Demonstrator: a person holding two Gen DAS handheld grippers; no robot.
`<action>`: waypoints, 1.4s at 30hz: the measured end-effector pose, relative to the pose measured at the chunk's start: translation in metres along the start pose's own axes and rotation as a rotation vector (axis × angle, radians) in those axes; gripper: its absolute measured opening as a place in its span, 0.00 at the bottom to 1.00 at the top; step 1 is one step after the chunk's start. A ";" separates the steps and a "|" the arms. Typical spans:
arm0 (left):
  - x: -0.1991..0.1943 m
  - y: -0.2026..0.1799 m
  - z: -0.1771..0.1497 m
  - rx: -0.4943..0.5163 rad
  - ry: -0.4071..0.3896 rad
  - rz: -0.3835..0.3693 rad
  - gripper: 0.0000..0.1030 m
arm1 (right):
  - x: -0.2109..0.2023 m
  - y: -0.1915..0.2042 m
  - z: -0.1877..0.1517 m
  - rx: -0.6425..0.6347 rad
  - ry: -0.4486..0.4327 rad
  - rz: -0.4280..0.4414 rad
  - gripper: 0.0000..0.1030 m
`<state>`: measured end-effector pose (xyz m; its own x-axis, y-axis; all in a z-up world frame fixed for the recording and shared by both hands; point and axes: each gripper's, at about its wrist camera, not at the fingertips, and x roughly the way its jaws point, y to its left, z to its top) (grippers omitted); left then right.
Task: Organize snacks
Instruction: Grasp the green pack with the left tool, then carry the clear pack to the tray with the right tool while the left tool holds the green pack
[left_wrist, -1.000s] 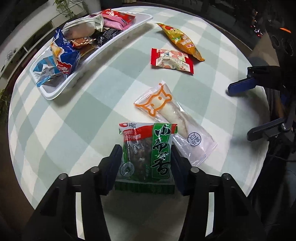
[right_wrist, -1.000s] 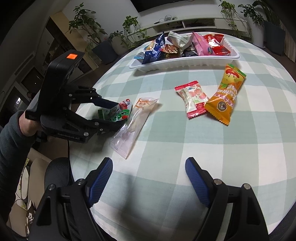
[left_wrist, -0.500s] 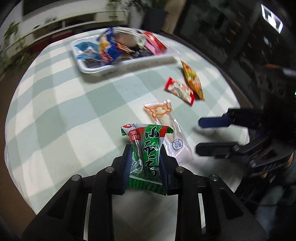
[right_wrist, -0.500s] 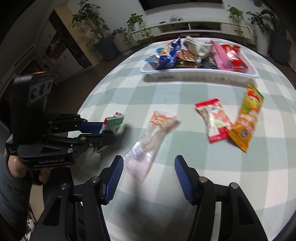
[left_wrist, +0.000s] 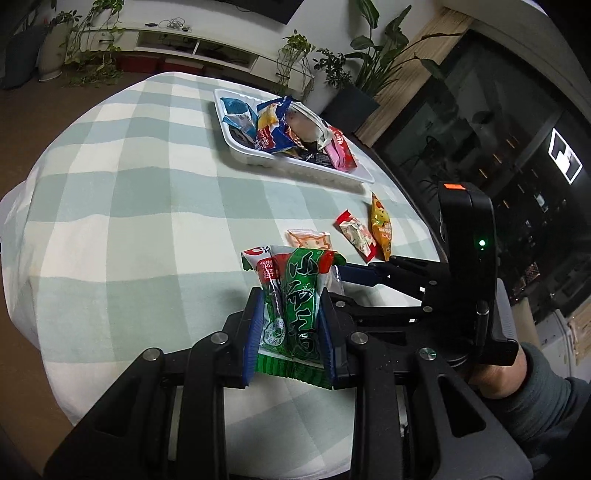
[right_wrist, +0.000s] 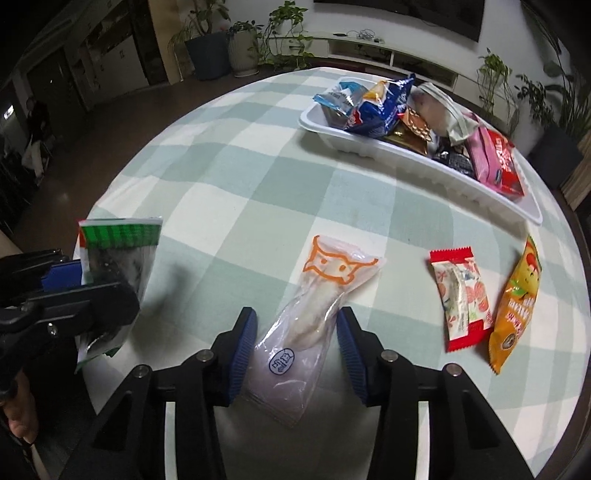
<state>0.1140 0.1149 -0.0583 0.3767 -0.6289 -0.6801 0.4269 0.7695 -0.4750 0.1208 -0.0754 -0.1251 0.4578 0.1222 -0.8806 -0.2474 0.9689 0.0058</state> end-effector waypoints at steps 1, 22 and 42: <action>0.004 -0.003 0.000 0.001 0.000 0.001 0.25 | 0.000 -0.001 0.000 -0.003 0.003 -0.001 0.40; 0.038 -0.030 0.038 -0.006 -0.024 -0.006 0.25 | -0.074 -0.110 -0.005 0.297 -0.198 0.176 0.19; 0.121 -0.010 0.218 0.062 -0.047 0.167 0.25 | -0.061 -0.215 0.134 0.282 -0.288 0.118 0.20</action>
<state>0.3347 0.0066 -0.0138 0.4842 -0.4984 -0.7191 0.4048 0.8563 -0.3208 0.2606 -0.2620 -0.0090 0.6706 0.2520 -0.6978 -0.0869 0.9608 0.2634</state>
